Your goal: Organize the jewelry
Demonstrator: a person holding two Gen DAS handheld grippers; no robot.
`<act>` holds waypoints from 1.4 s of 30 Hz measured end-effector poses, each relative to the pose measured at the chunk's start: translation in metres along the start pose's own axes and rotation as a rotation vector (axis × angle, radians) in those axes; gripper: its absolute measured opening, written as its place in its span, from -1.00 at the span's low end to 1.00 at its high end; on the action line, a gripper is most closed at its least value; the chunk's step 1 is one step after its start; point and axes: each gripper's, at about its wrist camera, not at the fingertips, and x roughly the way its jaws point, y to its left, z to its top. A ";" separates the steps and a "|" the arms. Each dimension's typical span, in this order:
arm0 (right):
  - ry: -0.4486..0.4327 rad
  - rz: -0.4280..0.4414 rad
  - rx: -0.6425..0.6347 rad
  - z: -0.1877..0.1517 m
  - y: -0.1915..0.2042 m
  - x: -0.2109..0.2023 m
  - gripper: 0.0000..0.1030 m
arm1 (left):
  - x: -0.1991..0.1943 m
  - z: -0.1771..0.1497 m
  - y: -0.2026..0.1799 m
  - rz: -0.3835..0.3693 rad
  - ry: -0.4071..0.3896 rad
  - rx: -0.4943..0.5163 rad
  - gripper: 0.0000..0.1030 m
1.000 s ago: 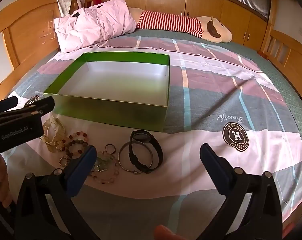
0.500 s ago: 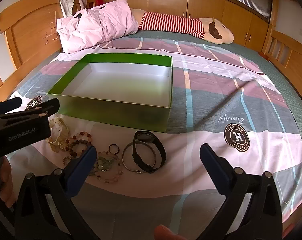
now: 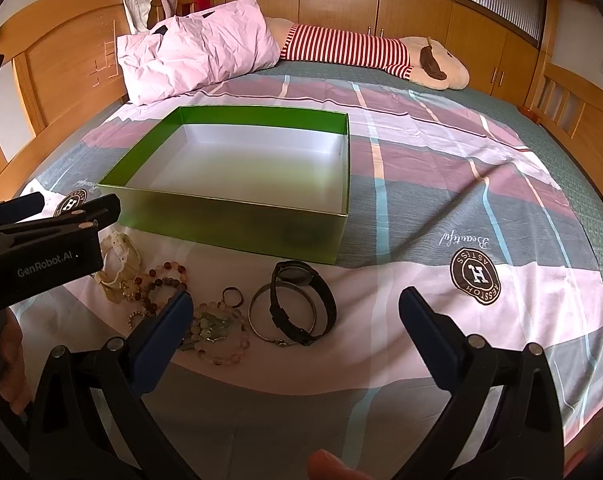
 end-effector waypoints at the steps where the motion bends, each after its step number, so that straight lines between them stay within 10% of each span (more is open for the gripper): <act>1: -0.001 0.001 0.001 0.000 0.000 0.000 0.97 | 0.000 0.000 0.000 0.001 0.000 0.001 0.96; 42: -0.014 0.007 -0.004 0.001 -0.002 -0.002 0.97 | 0.002 -0.001 0.003 0.007 -0.001 0.005 0.96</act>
